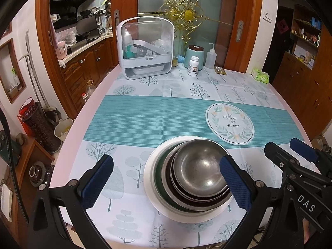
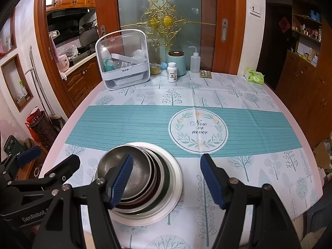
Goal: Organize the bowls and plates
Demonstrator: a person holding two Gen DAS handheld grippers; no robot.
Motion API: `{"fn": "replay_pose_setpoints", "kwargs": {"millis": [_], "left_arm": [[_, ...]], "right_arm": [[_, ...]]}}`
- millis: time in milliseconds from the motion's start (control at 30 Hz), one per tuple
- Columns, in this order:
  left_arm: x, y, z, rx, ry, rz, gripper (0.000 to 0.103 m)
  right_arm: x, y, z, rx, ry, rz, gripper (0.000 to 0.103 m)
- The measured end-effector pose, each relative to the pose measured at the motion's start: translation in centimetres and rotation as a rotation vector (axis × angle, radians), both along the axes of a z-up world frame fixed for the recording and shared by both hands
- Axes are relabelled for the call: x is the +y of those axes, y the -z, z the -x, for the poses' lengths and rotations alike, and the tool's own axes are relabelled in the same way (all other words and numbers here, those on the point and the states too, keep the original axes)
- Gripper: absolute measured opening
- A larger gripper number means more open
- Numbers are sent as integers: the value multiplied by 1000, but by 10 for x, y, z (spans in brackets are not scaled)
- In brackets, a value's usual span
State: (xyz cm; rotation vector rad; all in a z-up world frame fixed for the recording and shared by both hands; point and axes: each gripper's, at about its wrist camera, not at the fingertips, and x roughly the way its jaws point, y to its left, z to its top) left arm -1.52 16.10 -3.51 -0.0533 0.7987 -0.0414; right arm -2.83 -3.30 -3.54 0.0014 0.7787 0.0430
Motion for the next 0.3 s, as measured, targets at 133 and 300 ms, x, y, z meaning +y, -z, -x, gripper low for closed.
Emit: {"fn": "replay_pose_setpoints", "kwargs": {"millis": [133, 300], "left_arm": [[-1, 0, 0, 1, 0, 2, 102], [-2, -1, 2, 8, 1, 4, 102]], "right_arm": [[0, 0, 0, -1, -1, 0, 68], [0, 0, 0, -1, -1, 0, 68]]}}
